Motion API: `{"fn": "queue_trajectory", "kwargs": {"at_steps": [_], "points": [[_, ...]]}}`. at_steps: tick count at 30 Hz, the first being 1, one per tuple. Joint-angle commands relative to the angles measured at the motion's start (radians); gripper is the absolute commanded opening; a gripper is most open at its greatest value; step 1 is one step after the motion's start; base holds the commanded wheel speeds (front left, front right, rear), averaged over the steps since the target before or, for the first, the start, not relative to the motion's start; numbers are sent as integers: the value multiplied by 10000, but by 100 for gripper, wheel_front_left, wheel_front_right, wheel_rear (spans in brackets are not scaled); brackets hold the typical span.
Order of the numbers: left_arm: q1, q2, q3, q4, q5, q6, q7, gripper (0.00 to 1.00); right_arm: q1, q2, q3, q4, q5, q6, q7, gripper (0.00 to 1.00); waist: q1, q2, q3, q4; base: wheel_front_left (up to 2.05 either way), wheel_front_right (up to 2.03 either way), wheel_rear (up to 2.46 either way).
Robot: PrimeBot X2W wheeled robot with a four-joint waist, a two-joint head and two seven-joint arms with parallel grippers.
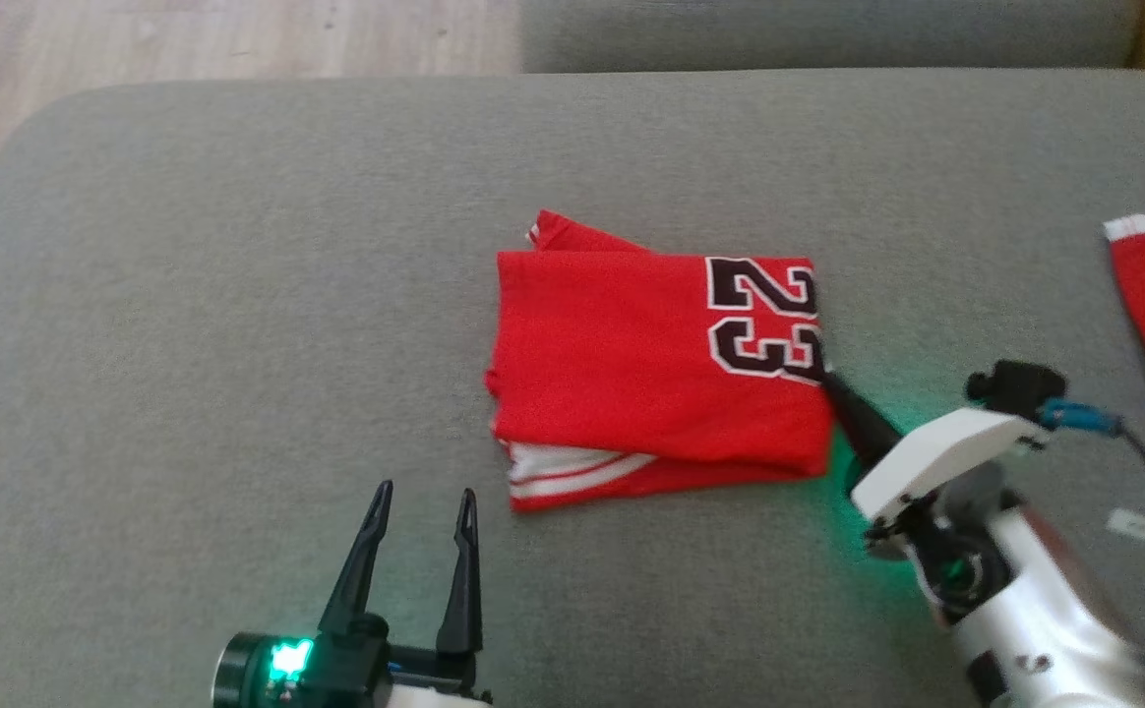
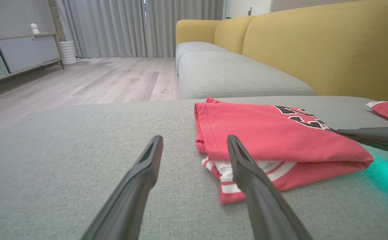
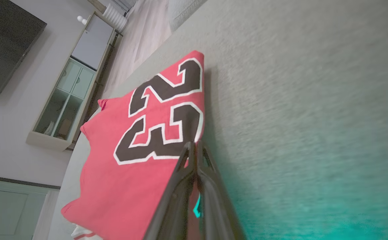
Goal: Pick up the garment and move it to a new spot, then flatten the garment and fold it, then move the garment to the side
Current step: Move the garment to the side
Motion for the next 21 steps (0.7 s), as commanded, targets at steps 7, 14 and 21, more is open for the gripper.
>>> {"fn": "queue_trajectory", "kwargs": {"at_steps": [7,14,21], "points": [[-561,-70,342,-633,374,136,-95,100,-1004,-2162,461,-689,-407,-7,-325,0,0,0,488,-1083,0,0,0],[-989,-70,402,-766,593,45,-95,100,-2240,-4311,273,-568,-1202,-7,-311,0,0,0,1086,-1944,0,0,0],[-1388,-70,365,-779,716,-72,-95,100,-3420,-5774,-129,-338,-2292,-7,-123,0,0,0,1572,-2244,0,0,0]]}}
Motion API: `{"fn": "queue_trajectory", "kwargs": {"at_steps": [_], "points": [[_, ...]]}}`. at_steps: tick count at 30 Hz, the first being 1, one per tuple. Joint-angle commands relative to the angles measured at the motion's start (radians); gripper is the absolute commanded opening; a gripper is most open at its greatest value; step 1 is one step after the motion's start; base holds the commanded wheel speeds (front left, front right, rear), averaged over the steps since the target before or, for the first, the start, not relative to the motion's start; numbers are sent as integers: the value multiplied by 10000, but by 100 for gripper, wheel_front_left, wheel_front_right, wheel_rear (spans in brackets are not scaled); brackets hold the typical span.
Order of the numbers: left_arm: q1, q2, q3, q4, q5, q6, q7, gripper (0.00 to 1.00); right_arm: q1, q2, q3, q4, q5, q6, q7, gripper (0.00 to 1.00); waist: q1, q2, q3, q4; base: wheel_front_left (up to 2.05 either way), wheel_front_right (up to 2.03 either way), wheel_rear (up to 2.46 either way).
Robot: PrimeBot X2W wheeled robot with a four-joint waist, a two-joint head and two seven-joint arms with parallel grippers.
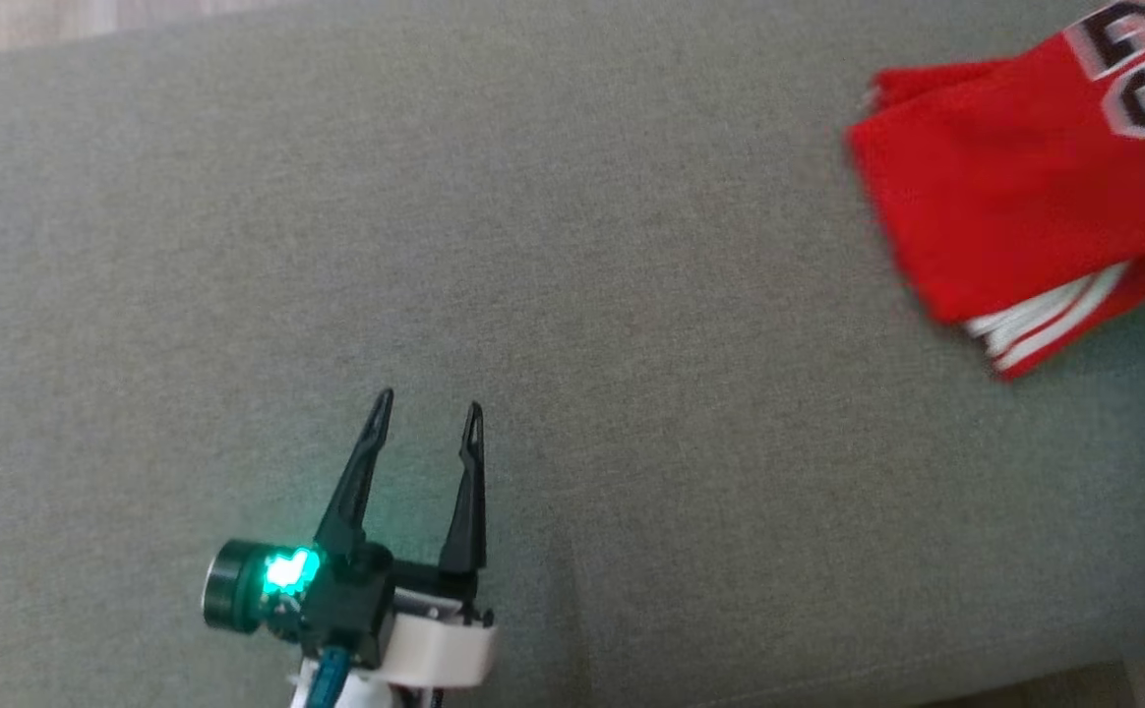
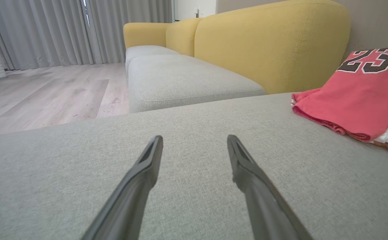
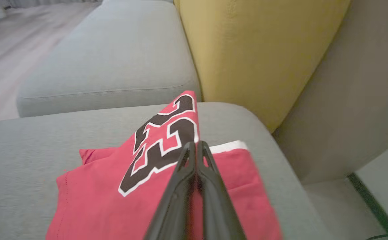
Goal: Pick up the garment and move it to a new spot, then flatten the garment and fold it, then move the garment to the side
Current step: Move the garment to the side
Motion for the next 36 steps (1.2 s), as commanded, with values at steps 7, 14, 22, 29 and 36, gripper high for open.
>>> {"fn": "queue_trajectory", "kwargs": {"at_steps": [7,14,22,29,36], "points": [[-507,-66,361,-355,-361,54,-93,100,-461,-1355,-759,113,-873,-7,348,39,-1,0,277,1,0,0,0],[-424,-66,533,-168,-1030,224,-94,100,592,-133,-813,-139,-1855,-7,-154,100,-1,0,-509,187,0,0,0],[312,-66,804,281,-1783,85,-94,100,2961,2104,6,-1032,-1953,-7,-1309,100,-1,0,-1878,467,0,0,0],[870,-66,945,437,-1765,-108,-94,100,4779,3662,517,-1306,-2417,-7,-3052,100,-1,0,-2934,840,0,0,0],[1601,-66,1224,140,-1539,-108,-94,100,6320,4908,-583,-2128,-4224,-7,-4169,100,-1,0,-3571,1191,0,0,0]]}}
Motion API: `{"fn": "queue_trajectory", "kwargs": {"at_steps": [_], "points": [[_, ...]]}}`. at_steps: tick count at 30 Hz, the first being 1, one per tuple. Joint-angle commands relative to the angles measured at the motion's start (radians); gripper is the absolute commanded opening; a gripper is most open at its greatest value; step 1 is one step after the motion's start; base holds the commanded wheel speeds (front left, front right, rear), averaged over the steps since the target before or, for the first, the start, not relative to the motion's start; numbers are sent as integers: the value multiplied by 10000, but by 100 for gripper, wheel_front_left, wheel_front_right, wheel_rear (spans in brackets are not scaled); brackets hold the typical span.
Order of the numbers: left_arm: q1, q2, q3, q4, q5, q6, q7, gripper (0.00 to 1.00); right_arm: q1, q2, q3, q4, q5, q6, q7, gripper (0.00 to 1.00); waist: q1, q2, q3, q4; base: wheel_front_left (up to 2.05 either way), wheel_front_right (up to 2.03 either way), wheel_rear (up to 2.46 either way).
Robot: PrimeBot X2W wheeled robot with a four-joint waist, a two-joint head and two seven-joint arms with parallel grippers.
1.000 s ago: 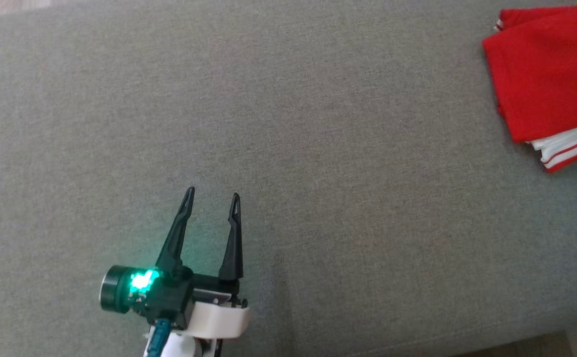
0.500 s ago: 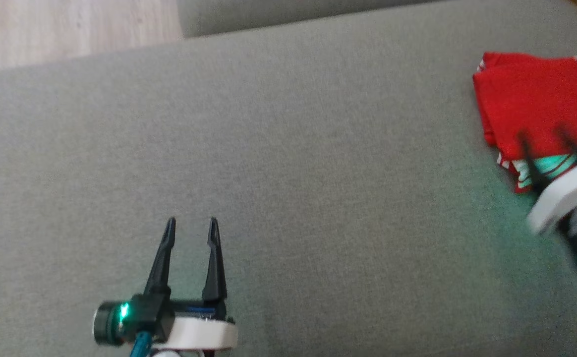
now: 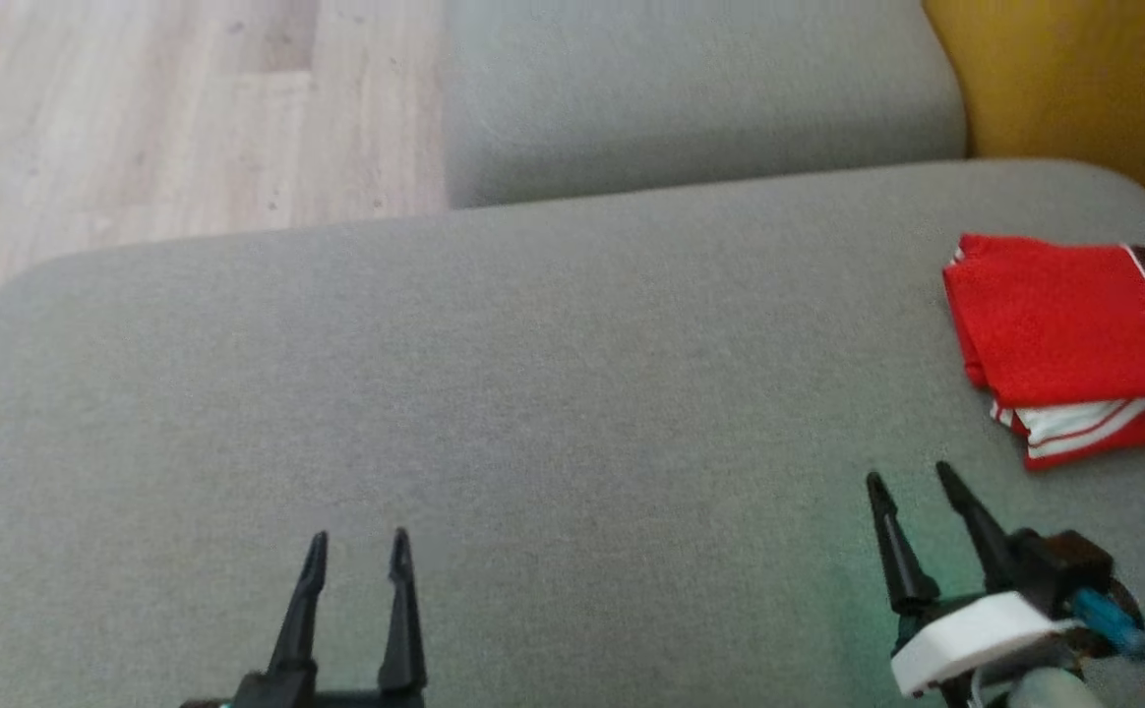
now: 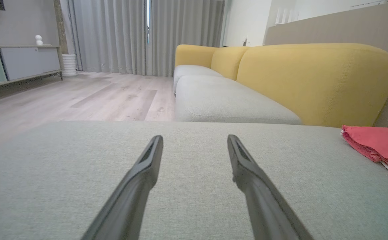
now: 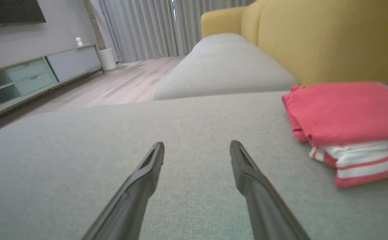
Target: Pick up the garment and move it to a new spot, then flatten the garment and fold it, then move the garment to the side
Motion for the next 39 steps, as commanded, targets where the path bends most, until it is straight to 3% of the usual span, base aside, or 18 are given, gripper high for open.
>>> {"fn": "queue_trajectory", "kwargs": {"at_steps": [1,4,8,28,29,39], "points": [[-92,-55,450,-484,149,22,-65,100,70,175,-198,-930,-406,-7,-137,100,2,-1,-254,193,0,0,0],[300,-55,586,-935,471,82,-65,100,961,547,-820,-2136,-1159,-7,-142,100,2,-1,-392,246,0,0,0],[878,-55,748,-1311,712,82,-65,100,1824,788,-1244,-2863,-1442,-7,-144,100,2,-1,-540,296,0,0,0],[1232,-55,947,-1308,809,-151,-65,100,2323,1098,-1265,-3144,-1695,-7,-146,100,2,-1,-905,269,0,0,0],[1567,13,579,-1022,746,-135,1,0,2665,1181,-1499,-2767,-1640,0,-37,0,3,-1,-908,269,0,0,0],[1524,43,564,-403,92,-200,98,0,2662,1180,-1496,-2139,-981,0,88,0,3,-1,-851,262,0,0,0]]}}
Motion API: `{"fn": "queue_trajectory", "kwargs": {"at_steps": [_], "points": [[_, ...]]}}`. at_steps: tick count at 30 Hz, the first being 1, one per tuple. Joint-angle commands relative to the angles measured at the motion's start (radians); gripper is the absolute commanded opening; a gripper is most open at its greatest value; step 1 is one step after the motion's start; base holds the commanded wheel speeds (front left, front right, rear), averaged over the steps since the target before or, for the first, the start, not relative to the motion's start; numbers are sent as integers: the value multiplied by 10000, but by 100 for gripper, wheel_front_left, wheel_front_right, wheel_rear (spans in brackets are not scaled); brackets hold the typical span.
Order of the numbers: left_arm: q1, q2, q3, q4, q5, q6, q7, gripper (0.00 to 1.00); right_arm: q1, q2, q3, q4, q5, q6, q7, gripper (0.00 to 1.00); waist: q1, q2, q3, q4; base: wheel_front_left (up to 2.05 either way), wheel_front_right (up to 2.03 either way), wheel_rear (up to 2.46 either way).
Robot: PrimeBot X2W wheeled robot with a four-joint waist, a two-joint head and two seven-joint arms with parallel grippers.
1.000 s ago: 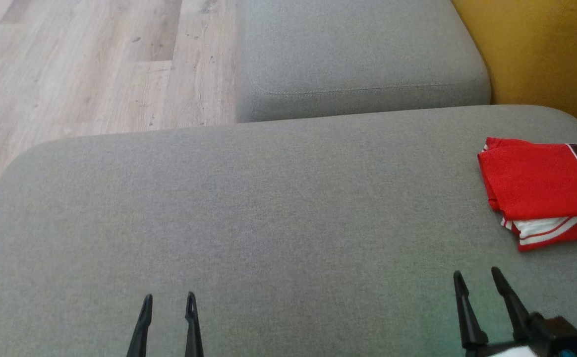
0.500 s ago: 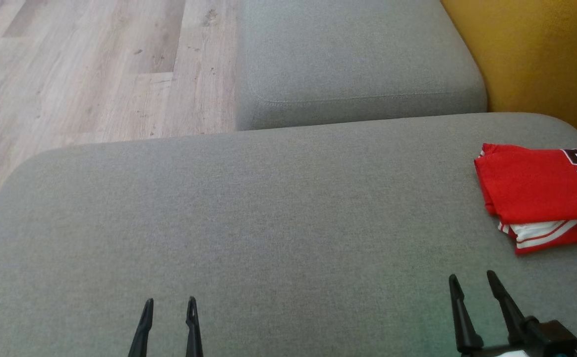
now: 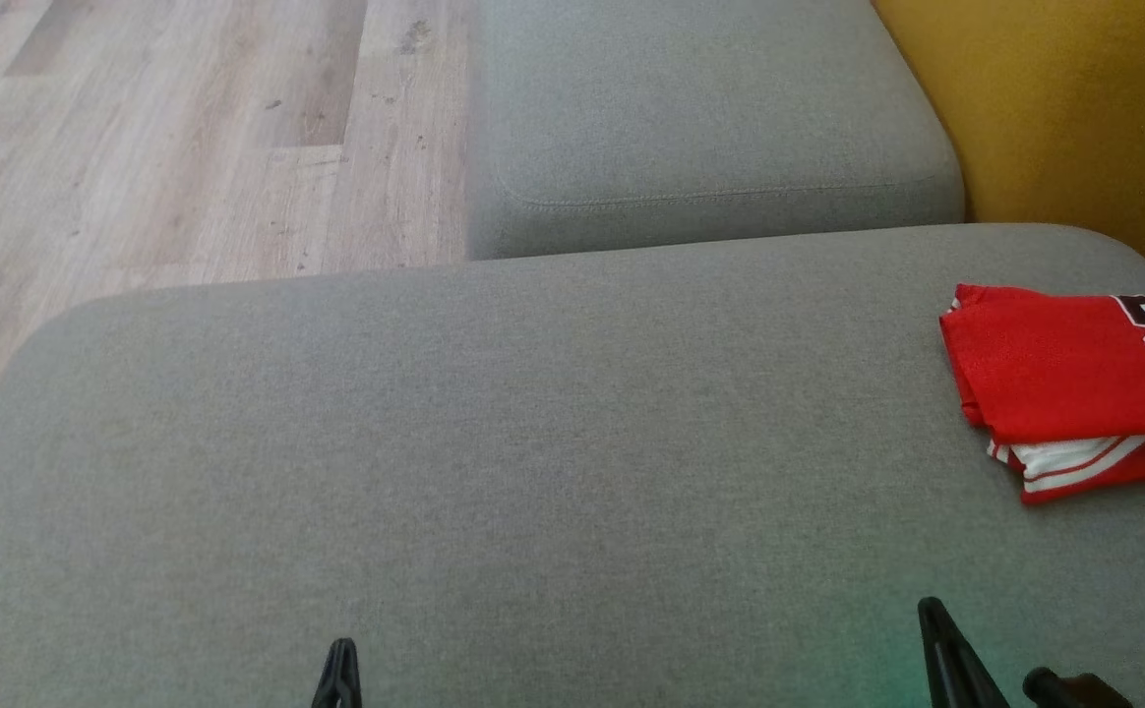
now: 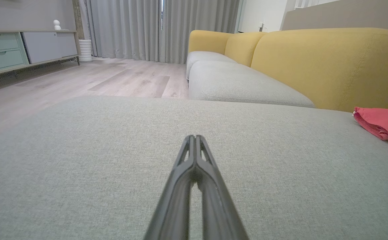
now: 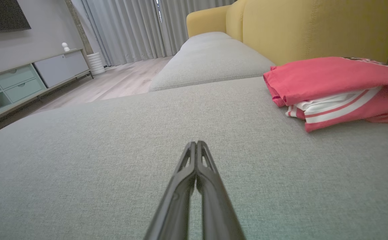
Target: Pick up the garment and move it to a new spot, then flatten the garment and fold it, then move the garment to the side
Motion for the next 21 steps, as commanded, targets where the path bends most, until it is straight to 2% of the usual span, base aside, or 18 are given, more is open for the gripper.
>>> {"fn": "queue_trajectory", "kwargs": {"at_steps": [1,21], "points": [[-277,36,102,-289,-322,-69,42,0,-360,-47,-30,-327,358,0,71,0,0,-1,20,-1,0,0,0],[-1008,156,513,117,-2822,-529,499,0,-938,-148,-174,-275,2875,-2,547,0,0,-1,242,-17,0,0,0]]}}
